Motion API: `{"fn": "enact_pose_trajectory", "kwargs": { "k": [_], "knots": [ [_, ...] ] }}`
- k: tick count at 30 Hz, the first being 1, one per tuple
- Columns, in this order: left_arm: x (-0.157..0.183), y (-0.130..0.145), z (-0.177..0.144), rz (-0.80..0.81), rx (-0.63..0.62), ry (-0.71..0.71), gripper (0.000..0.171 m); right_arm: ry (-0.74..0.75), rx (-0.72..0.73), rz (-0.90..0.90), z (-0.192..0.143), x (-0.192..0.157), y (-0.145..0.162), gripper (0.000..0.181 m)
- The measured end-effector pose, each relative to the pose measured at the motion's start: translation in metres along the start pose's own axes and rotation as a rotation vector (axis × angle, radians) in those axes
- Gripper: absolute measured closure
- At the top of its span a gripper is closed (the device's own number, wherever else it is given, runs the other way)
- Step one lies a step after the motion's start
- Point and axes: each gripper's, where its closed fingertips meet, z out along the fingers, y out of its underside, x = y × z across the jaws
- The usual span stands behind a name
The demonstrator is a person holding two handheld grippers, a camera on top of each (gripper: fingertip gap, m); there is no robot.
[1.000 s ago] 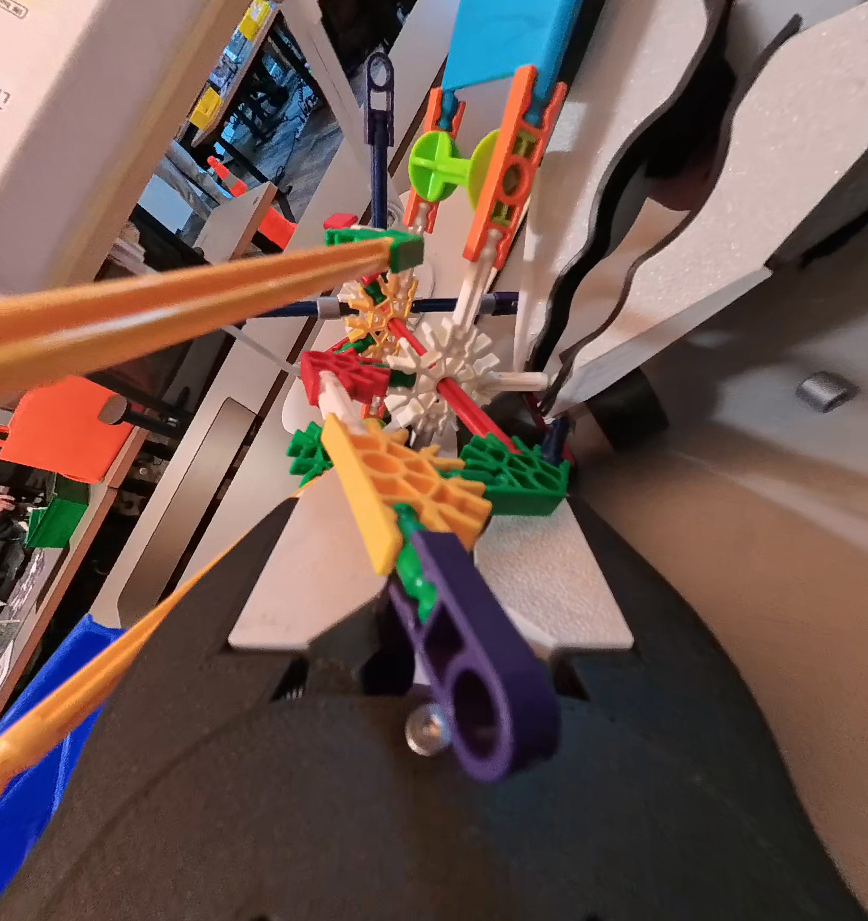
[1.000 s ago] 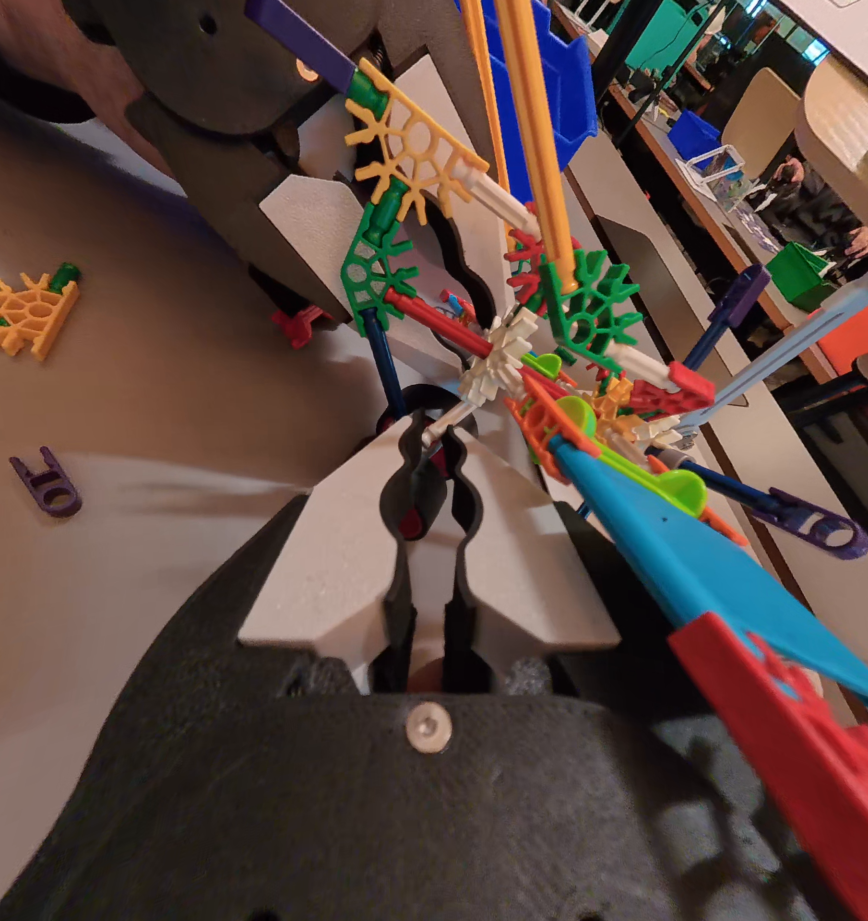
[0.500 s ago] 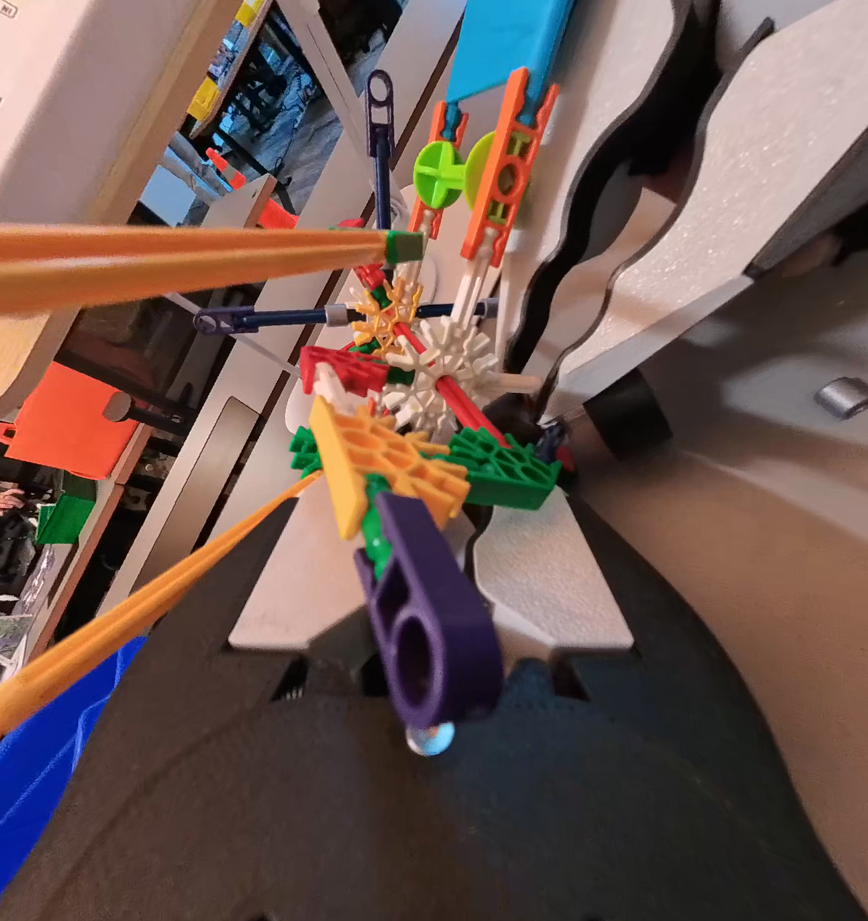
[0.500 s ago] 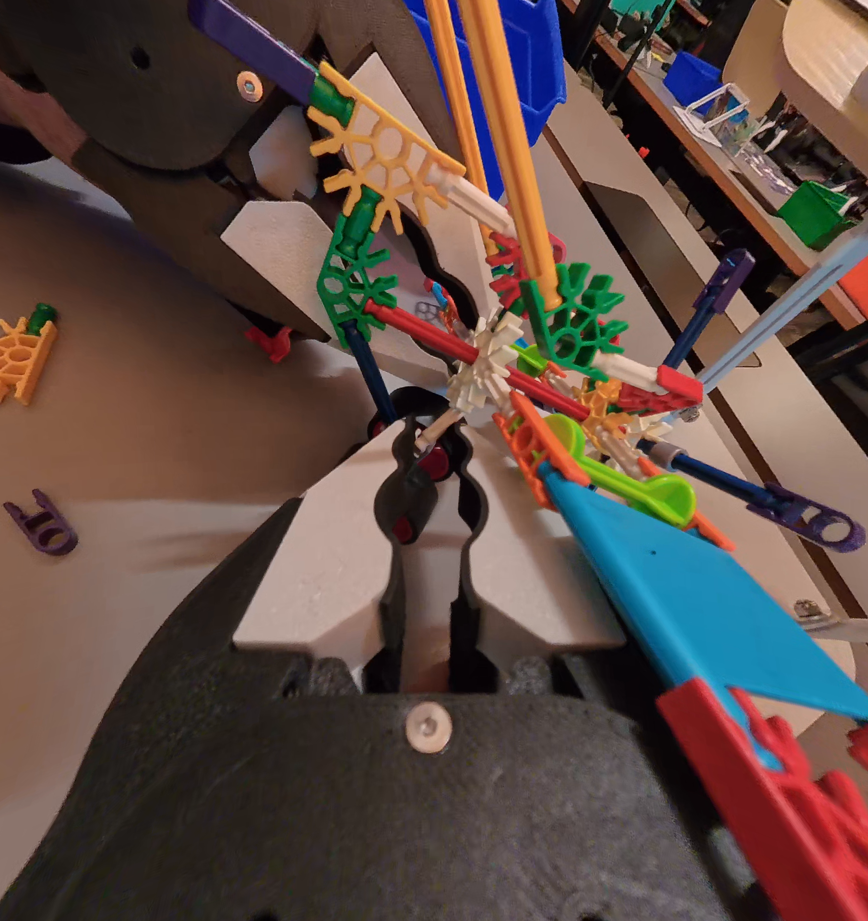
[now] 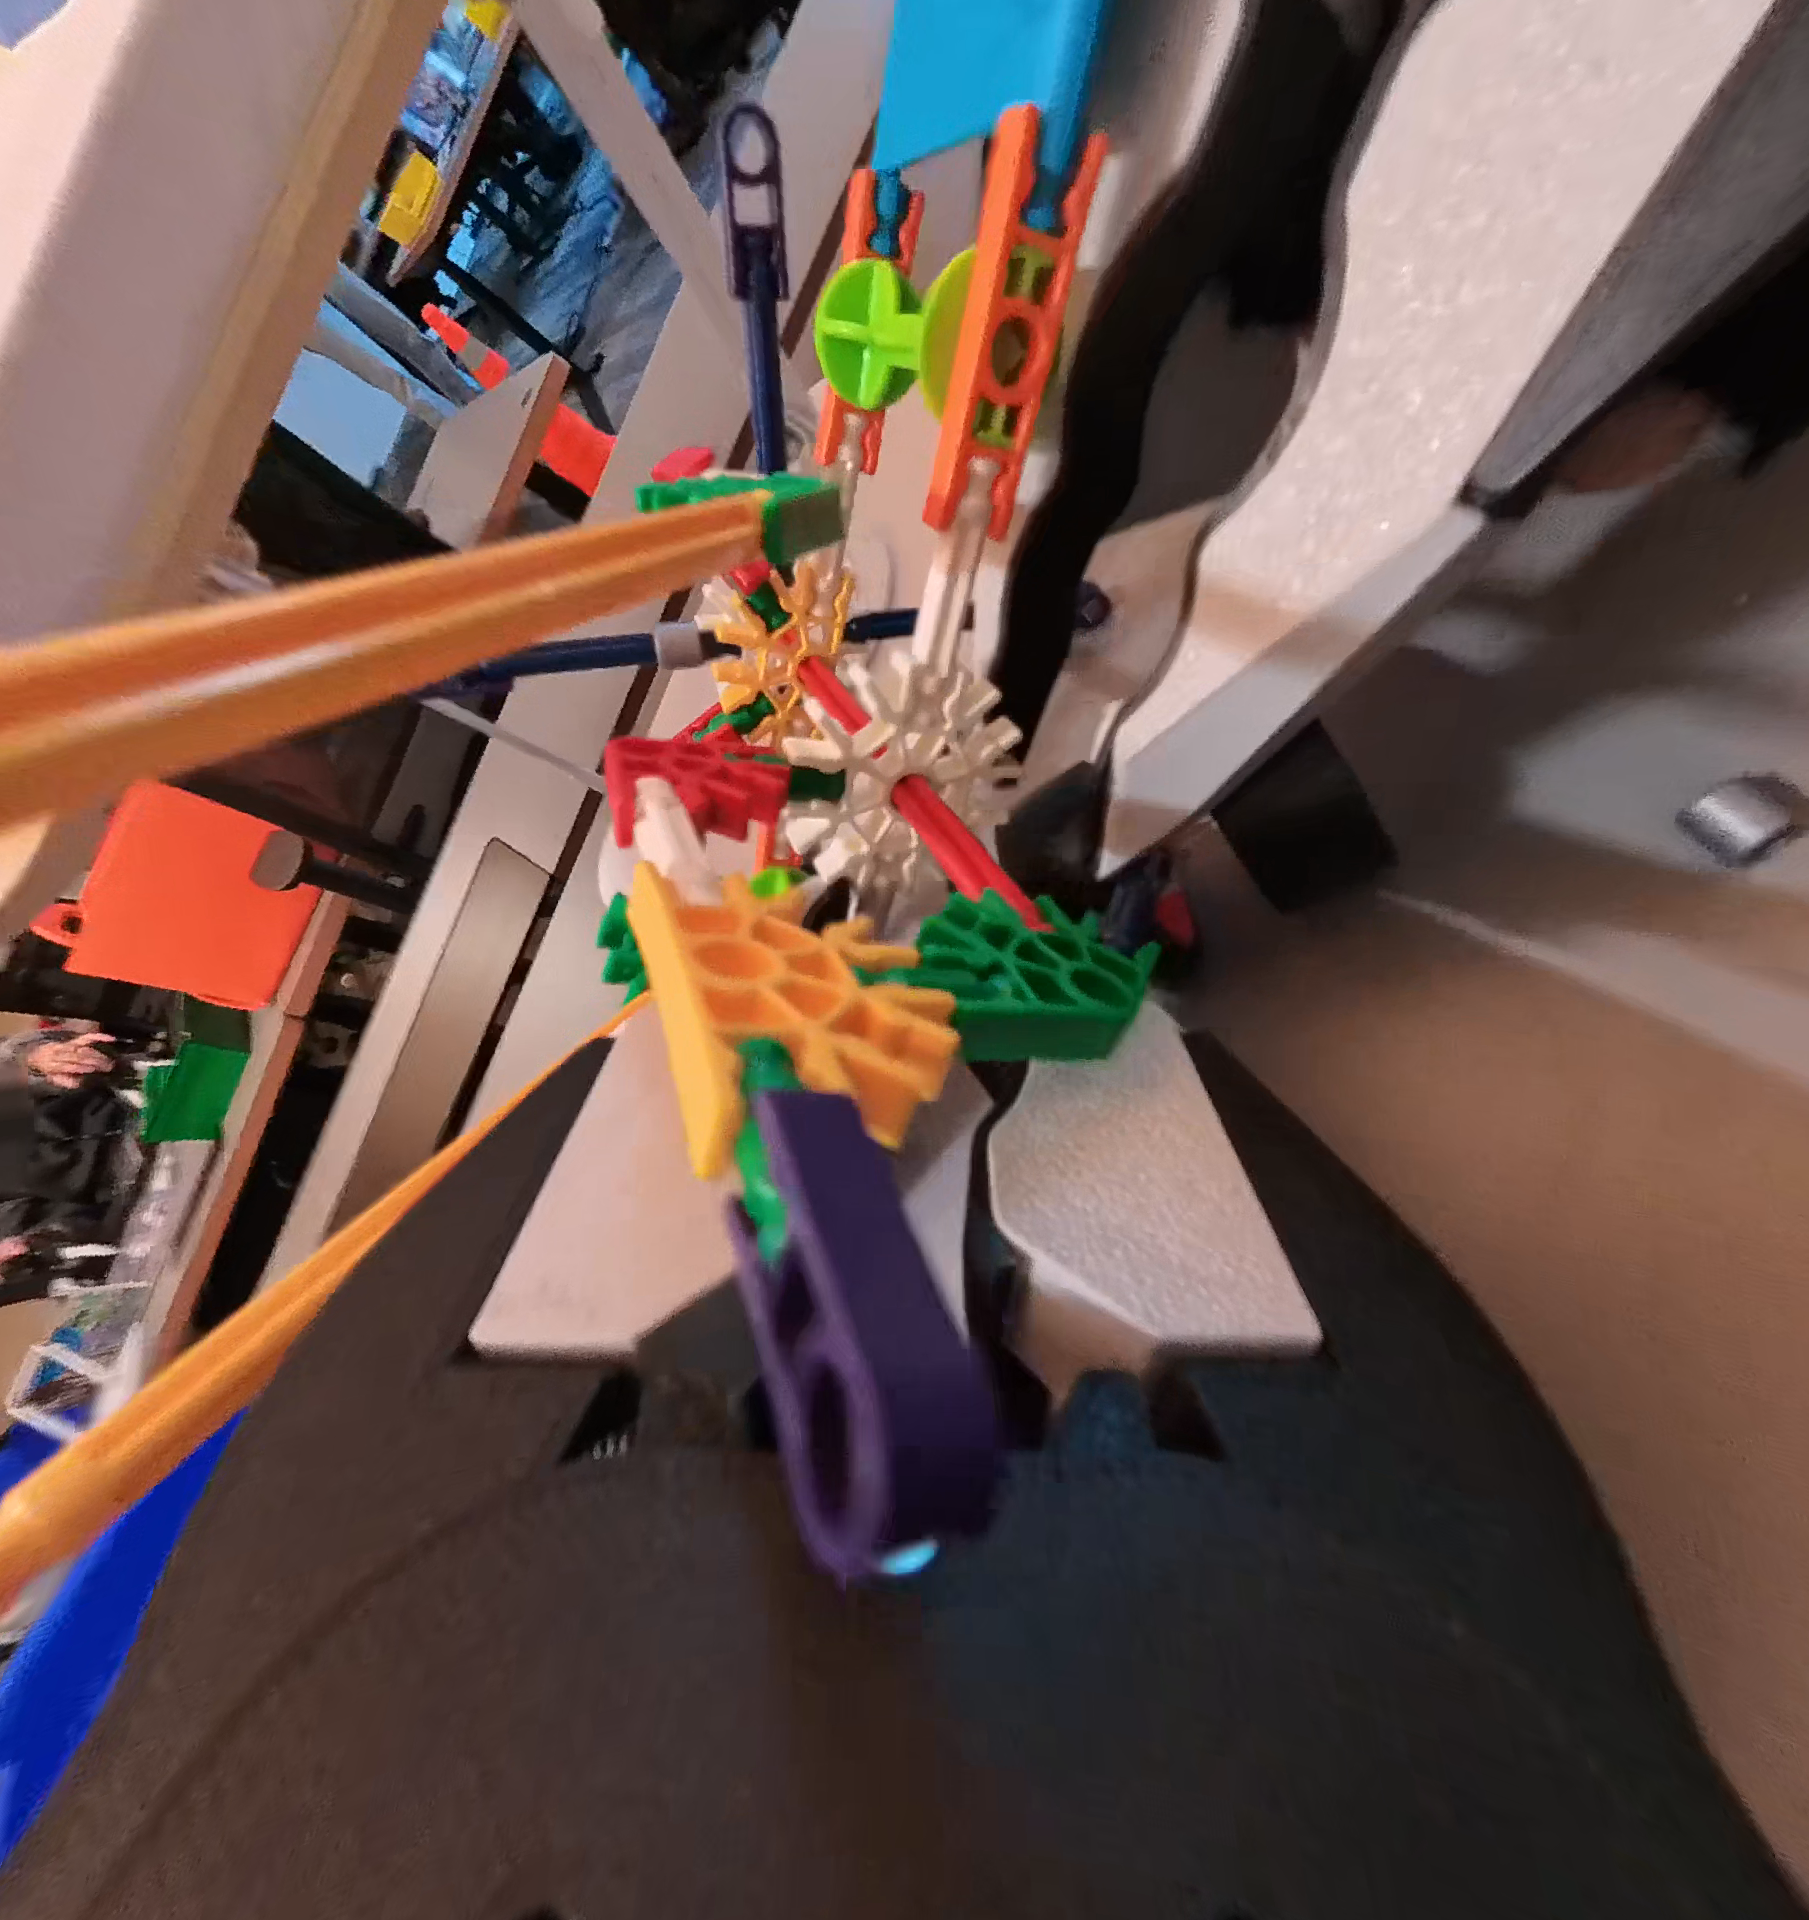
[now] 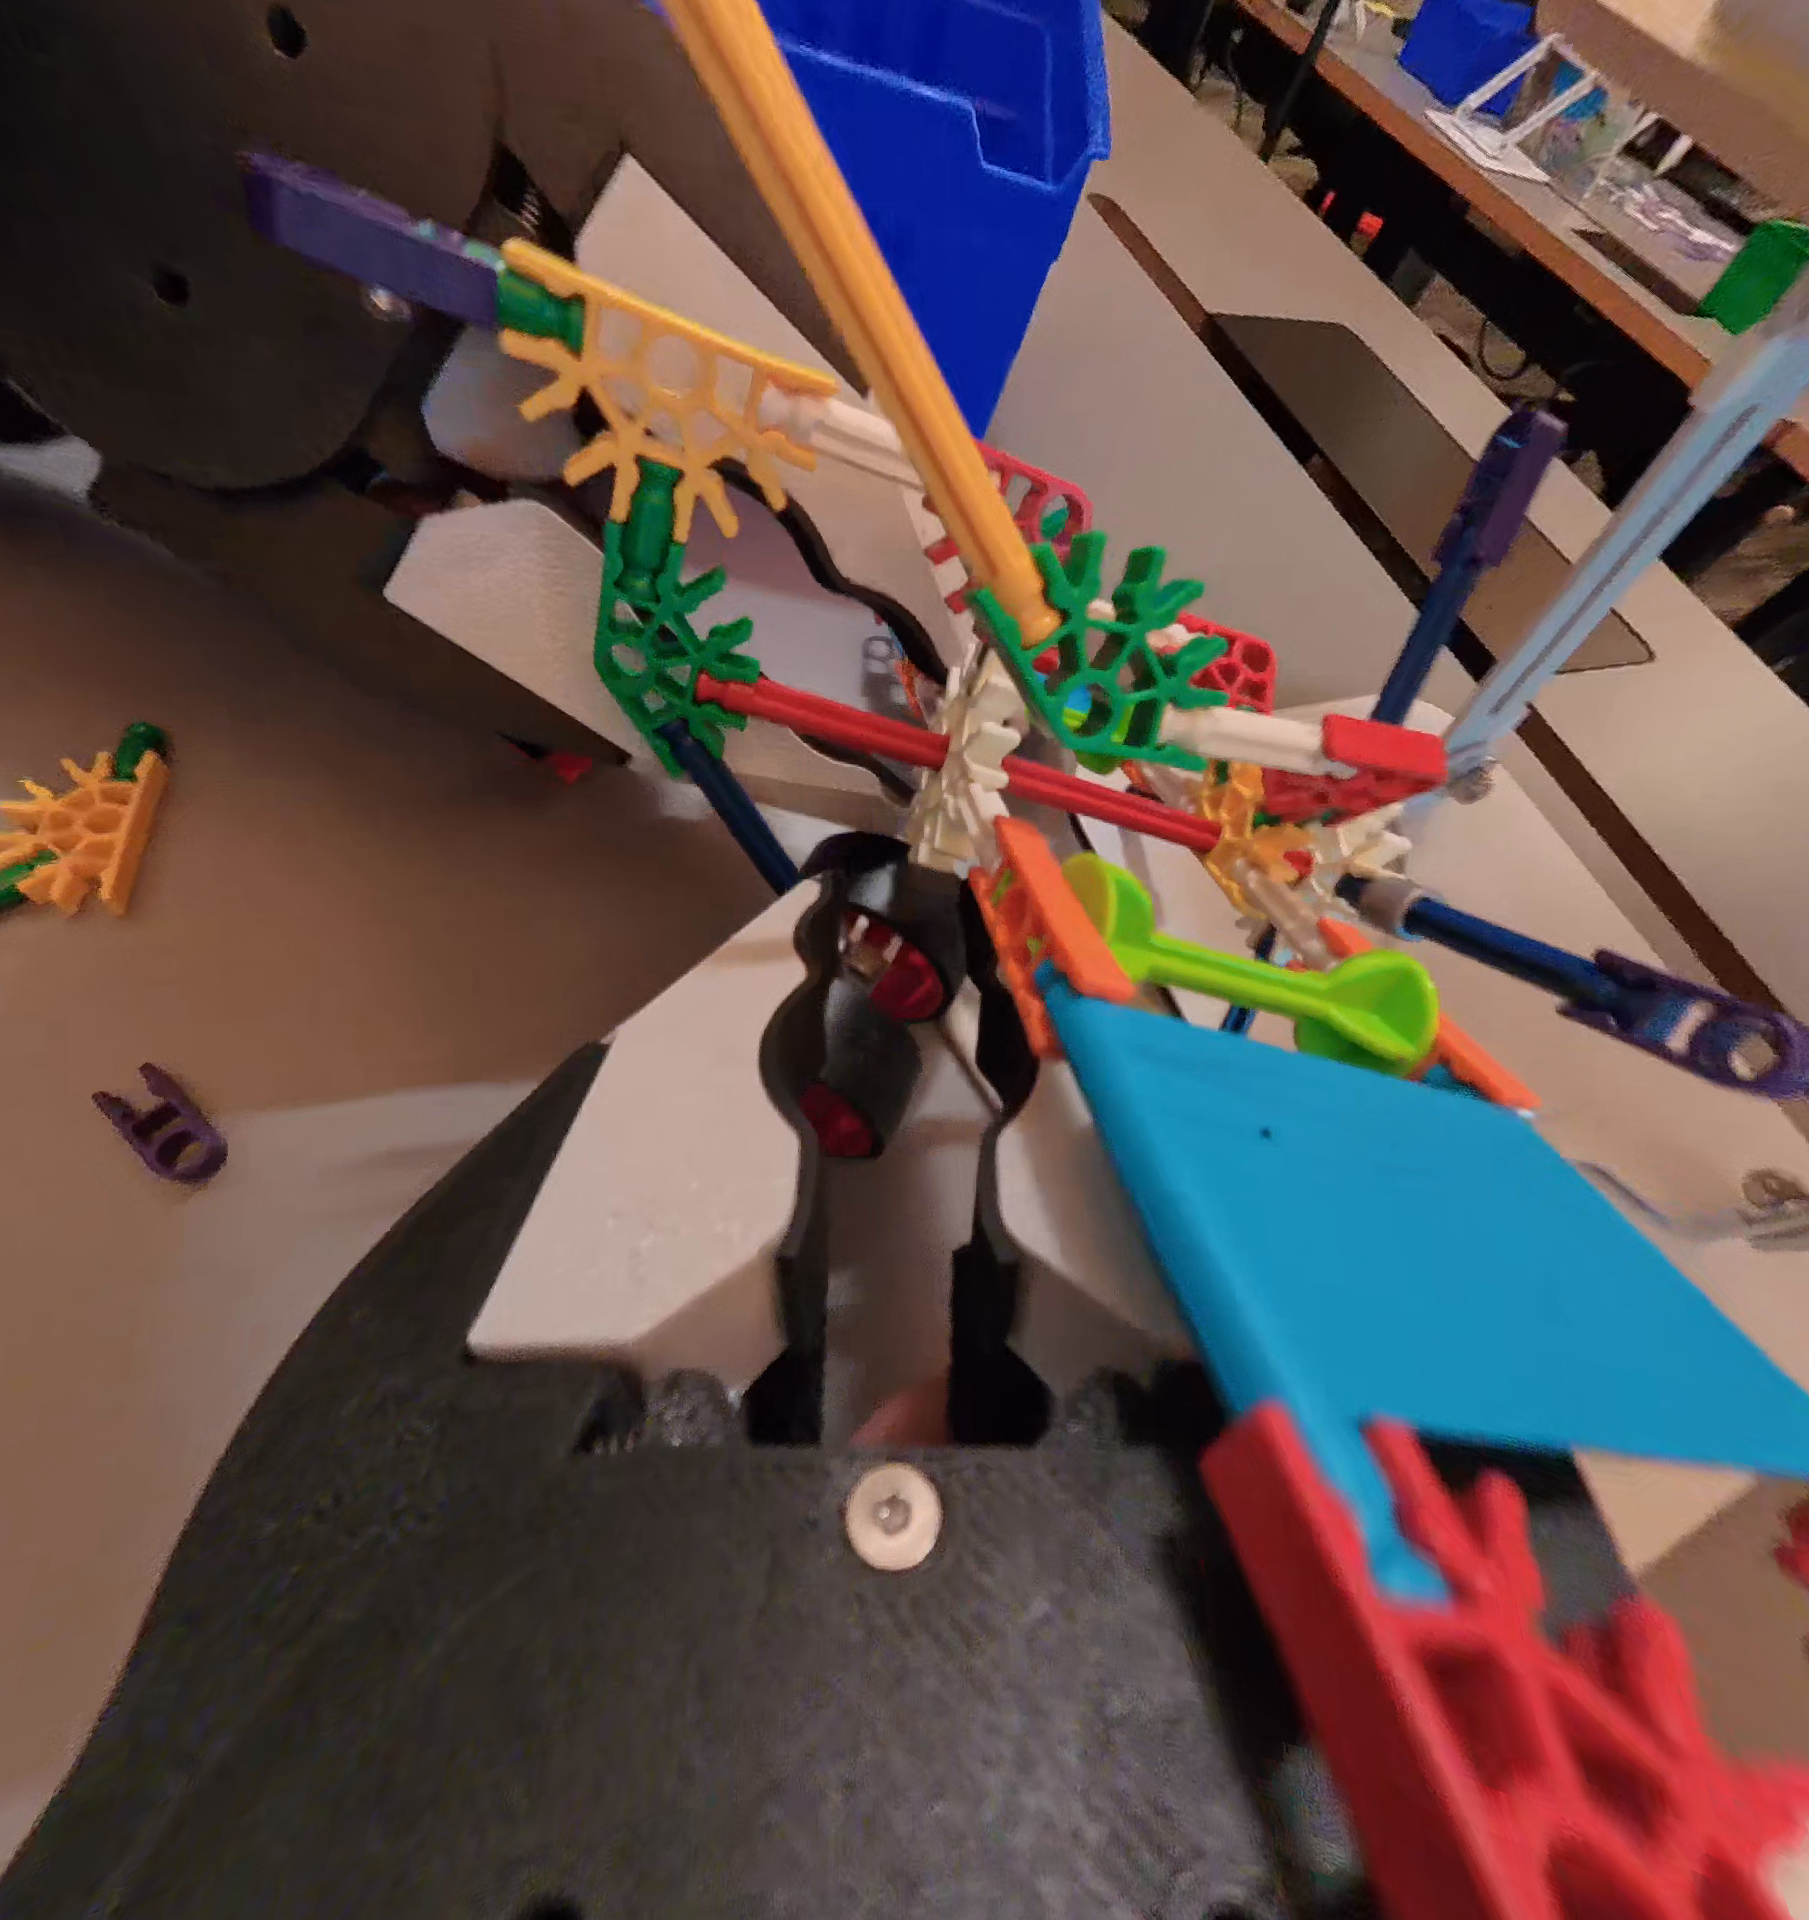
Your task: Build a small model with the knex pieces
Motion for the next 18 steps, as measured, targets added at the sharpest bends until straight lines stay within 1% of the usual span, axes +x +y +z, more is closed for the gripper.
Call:
{"fn": "enact_pose_trajectory", "kwargs": {
  "k": [1, 2, 3, 4, 5, 6, 8, 10, 12, 13, 15, 16, 18],
  "knots": [
    [-0.001, 0.001, -0.002, 0.033, -0.009, -0.018, 0.151, 0.020, -0.018, -0.010, -0.003, 0.002, 0.003, 0.149],
    [-0.001, 0.003, -0.005, 0.047, -0.023, -0.026, 0.149, 0.029, -0.037, 0.000, -0.007, 0.003, 0.006, 0.132],
    [0.000, 0.005, -0.009, 0.045, -0.035, -0.017, 0.142, 0.024, -0.054, 0.030, -0.012, 0.003, 0.008, 0.125],
    [0.000, 0.005, -0.012, 0.031, -0.031, -0.012, 0.137, -0.003, -0.071, 0.058, -0.017, -0.001, 0.011, 0.111],
    [0.000, 0.006, -0.015, 0.017, -0.032, 0.000, 0.133, -0.017, -0.089, 0.077, -0.021, -0.003, 0.015, 0.104],
    [0.003, 0.008, -0.018, 0.010, -0.042, 0.028, 0.121, -0.023, -0.112, 0.083, -0.025, -0.004, 0.020, 0.098],
    [0.008, 0.016, -0.023, -0.014, -0.077, 0.073, 0.095, -0.066, -0.197, 0.096, -0.032, -0.013, 0.035, 0.068],
    [0.014, 0.025, -0.030, -0.035, -0.110, 0.111, 0.073, -0.072, -0.274, 0.097, -0.039, -0.016, 0.050, 0.051],
    [0.024, 0.031, -0.040, -0.094, -0.129, 0.170, 0.062, -0.103, -0.334, 0.109, -0.045, -0.024, 0.063, 0.036],
    [0.030, 0.034, -0.045, -0.124, -0.138, 0.202, 0.057, -0.104, -0.366, 0.101, -0.046, -0.027, 0.071, 0.035],
    [0.038, 0.043, -0.051, -0.152, -0.169, 0.243, 0.057, -0.126, -0.396, 0.109, -0.048, -0.035, 0.080, 0.033],
    [0.043, 0.044, -0.052, -0.195, -0.171, 0.270, 0.064, -0.133, -0.398, 0.122, -0.048, -0.037, 0.081, 0.034],
    [0.051, 0.044, -0.053, -0.252, -0.162, 0.323, 0.080, -0.150, -0.393, 0.105, -0.050, -0.042, 0.078, 0.044]
  ]
}}
